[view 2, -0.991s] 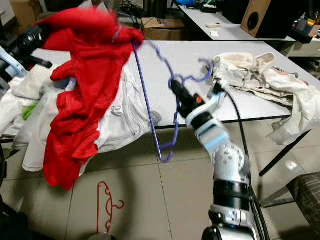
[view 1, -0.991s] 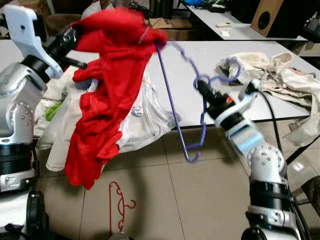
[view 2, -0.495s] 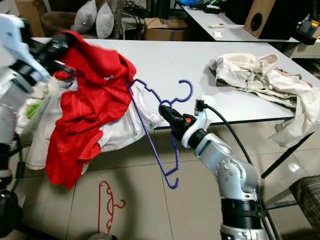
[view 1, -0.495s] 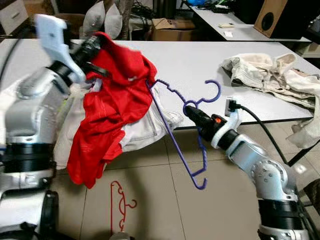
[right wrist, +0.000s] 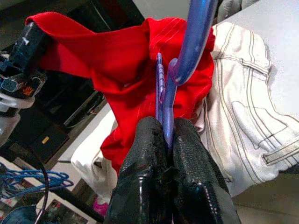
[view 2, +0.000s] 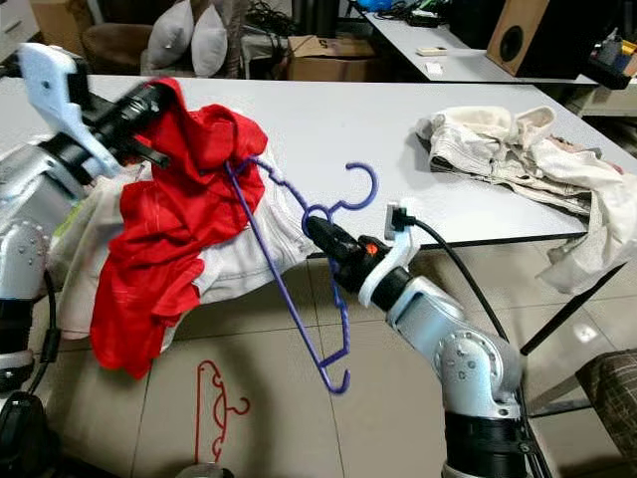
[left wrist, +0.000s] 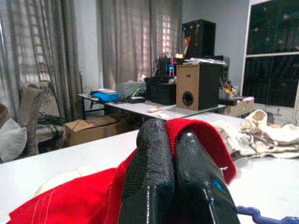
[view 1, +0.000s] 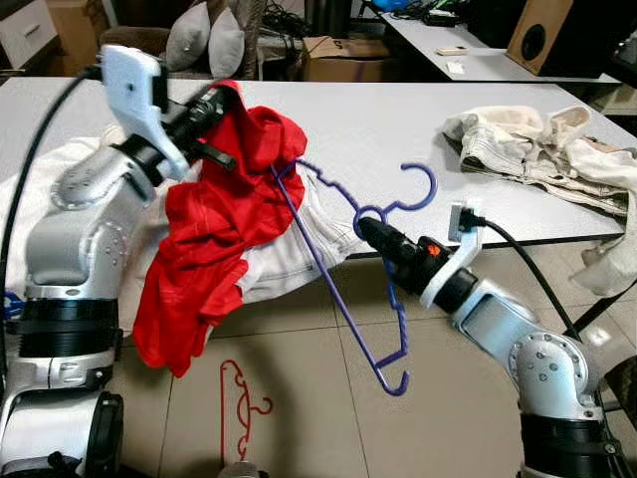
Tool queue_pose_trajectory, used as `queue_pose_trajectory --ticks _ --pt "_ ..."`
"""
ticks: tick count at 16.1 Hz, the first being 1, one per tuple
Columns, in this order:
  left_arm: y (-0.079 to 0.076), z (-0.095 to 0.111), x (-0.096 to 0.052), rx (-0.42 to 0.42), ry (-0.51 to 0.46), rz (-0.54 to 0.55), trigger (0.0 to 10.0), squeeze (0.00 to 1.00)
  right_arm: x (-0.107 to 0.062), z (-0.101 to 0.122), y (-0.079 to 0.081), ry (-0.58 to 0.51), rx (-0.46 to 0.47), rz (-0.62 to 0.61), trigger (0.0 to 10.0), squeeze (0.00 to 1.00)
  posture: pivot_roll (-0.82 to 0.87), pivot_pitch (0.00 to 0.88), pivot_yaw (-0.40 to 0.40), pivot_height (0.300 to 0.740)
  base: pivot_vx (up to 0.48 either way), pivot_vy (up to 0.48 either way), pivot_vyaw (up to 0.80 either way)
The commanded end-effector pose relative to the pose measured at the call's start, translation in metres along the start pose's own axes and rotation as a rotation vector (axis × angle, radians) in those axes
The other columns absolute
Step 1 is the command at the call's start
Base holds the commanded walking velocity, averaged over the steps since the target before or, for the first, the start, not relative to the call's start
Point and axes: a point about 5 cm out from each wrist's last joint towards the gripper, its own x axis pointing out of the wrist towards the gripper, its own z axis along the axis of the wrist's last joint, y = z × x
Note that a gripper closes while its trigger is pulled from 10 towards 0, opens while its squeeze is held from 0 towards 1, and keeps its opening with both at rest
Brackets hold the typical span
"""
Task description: Hang hanger
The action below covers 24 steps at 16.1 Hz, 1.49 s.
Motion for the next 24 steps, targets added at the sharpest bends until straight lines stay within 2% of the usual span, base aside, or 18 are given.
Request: queue_pose_trajectory --ticks 1,2,3,4,5,6,7,9,10,12,14,16,17,18,19,20,22,24 --pt "-0.001 0.010 0.002 -0.004 -0.031 0.002 0.0 0.00 -0.005 0.004 0.000 -0.005 0.013 0.002 10.0 0.00 0.03 0.000 -0.048 0.740 0.000 0.000 0.00" --pt "0.002 0.011 0.002 -0.005 -0.035 0.023 0.0 0.00 -0.007 0.002 -0.003 0.028 -0.013 -0.024 10.0 0.00 0.03 0.000 -0.048 0.740 0.000 0.000 0.00" --pt "0.007 0.012 0.002 -0.021 -0.043 0.074 0.0 0.00 -0.010 -0.003 -0.014 0.083 -0.083 -0.131 10.0 0.00 0.03 0.000 -0.050 0.740 0.000 0.000 0.00" --pt "0.009 0.013 0.003 -0.040 -0.042 0.092 0.0 0.00 -0.012 -0.003 -0.020 0.074 -0.071 -0.177 10.0 0.00 0.03 0.000 -0.050 0.740 0.000 0.000 0.00" --pt "0.022 -0.002 0.004 -0.126 0.061 0.205 0.0 0.00 -0.020 0.008 -0.035 -0.043 -0.025 -0.271 10.0 0.00 0.03 0.000 -0.049 0.740 0.000 0.000 0.00" --pt "0.026 -0.006 0.004 -0.144 0.090 0.242 0.0 0.00 -0.021 0.011 -0.035 -0.065 -0.017 -0.269 10.0 0.00 0.03 0.000 -0.048 0.740 0.000 0.000 0.00" --pt "0.031 -0.015 0.003 -0.198 0.136 0.293 0.0 0.00 -0.024 0.017 -0.032 -0.100 0.001 -0.235 10.0 0.00 0.03 0.000 -0.045 0.740 0.000 0.000 0.00" --pt "0.036 -0.034 0.002 -0.305 0.219 0.383 0.0 0.00 -0.032 0.020 -0.007 -0.086 -0.053 -0.038 10.0 0.00 0.03 0.000 -0.039 0.740 0.000 0.000 0.00" --pt "0.039 -0.046 0.002 -0.339 0.270 0.427 0.0 0.00 -0.037 0.018 -0.001 -0.073 -0.068 0.008 10.0 0.00 0.02 0.000 -0.037 0.740 0.000 0.000 0.00" --pt "0.041 -0.065 0.006 -0.383 0.329 0.471 0.0 0.00 -0.046 0.015 0.003 -0.066 -0.069 0.032 10.0 0.00 0.02 0.000 -0.038 0.740 0.000 0.000 0.00" --pt "0.042 -0.070 0.011 -0.363 0.340 0.485 0.0 0.00 -0.051 0.011 0.000 -0.060 -0.073 -0.009 10.0 0.00 0.02 0.003 -0.037 0.740 0.000 0.000 0.00" --pt "0.047 -0.073 0.015 -0.348 0.346 0.529 0.0 0.00 -0.055 0.011 -0.012 -0.102 -0.094 -0.144 10.0 0.00 0.01 0.006 -0.023 0.740 0.000 0.000 0.00" --pt "0.049 -0.074 0.016 -0.347 0.352 0.542 0.8 0.00 -0.057 0.013 -0.016 -0.129 -0.085 -0.183 10.0 0.00 0.01 0.006 -0.021 0.740 0.000 0.000 0.00" --pt "0.053 -0.078 0.015 -0.375 0.356 0.550 10.0 0.61 -0.058 0.016 -0.021 -0.162 -0.080 -0.223 10.0 0.00 0.01 0.006 -0.015 0.740 0.000 0.000 0.00" --pt "0.056 -0.084 0.010 -0.378 0.391 0.559 10.0 1.00 -0.056 0.018 -0.021 -0.175 -0.080 -0.228 10.0 0.00 0.00 0.007 -0.011 0.740 0.000 0.000 0.00" --pt "0.057 -0.088 0.008 -0.369 0.424 0.550 10.0 1.00 -0.055 0.018 -0.019 -0.177 -0.080 -0.222 10.0 0.00 0.00 0.007 -0.010 0.740 0.000 0.000 0.00" --pt "0.054 -0.089 0.007 -0.397 0.450 0.449 10.0 1.00 -0.052 0.018 -0.017 -0.184 -0.081 -0.216 10.0 0.00 0.00 0.009 -0.010 0.740 0.000 0.000 0.00" --pt "0.056 -0.087 0.003 -0.431 0.437 0.374 10.0 1.00 -0.047 0.018 -0.014 -0.191 -0.080 -0.208 10.0 0.00 0.00 0.008 -0.011 0.740 0.000 0.000 0.00"
